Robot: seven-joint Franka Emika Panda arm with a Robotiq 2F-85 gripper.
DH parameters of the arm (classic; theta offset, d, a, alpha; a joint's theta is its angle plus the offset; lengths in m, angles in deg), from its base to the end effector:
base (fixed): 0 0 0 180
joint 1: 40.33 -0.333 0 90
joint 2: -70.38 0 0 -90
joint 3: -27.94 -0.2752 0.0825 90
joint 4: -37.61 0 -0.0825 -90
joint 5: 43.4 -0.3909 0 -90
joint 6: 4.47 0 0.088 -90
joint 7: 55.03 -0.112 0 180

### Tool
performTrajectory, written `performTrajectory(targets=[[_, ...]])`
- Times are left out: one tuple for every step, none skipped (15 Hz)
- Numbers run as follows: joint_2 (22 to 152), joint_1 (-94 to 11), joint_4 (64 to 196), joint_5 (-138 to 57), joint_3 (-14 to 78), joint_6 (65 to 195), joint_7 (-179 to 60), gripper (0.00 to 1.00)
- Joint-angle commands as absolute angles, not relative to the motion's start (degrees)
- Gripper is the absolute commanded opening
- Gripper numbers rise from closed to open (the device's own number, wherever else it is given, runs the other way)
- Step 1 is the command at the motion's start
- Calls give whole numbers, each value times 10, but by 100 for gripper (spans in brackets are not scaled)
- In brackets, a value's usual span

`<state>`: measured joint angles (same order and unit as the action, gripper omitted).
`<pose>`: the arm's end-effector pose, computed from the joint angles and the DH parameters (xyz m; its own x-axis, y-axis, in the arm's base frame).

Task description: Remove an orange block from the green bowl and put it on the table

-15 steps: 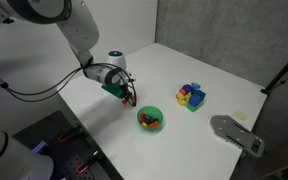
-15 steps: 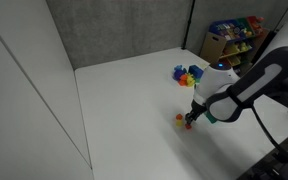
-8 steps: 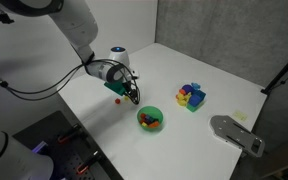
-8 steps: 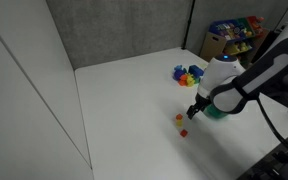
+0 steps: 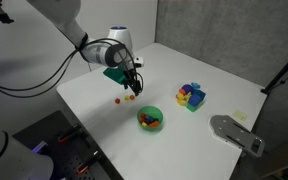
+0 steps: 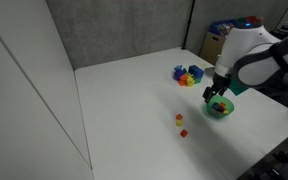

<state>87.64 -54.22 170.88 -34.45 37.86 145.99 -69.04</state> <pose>0.5118 0.0340 0.1616 0.9993 -0.0301 0.0220 -0.0326 -0.9915 0.1259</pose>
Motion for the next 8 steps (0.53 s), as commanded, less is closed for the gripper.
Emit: performTrajectory(targets=[[772, -516, 1736, -307, 367, 1360, -716, 100], [752, -506, 1732, -304, 361, 1329, -713, 100], [729, -493, 1731, -313, 351, 1301, -695, 100], [709, -481, 1730, -322, 343, 1280, -680, 100], [690, -469, 1728, -341, 335, 1255, -664, 100], [675, -459, 1726, -350, 330, 1235, -654, 100], [660, -449, 1723, -365, 326, 1214, -638, 100], [646, -441, 1720, -377, 323, 1196, -625, 100]])
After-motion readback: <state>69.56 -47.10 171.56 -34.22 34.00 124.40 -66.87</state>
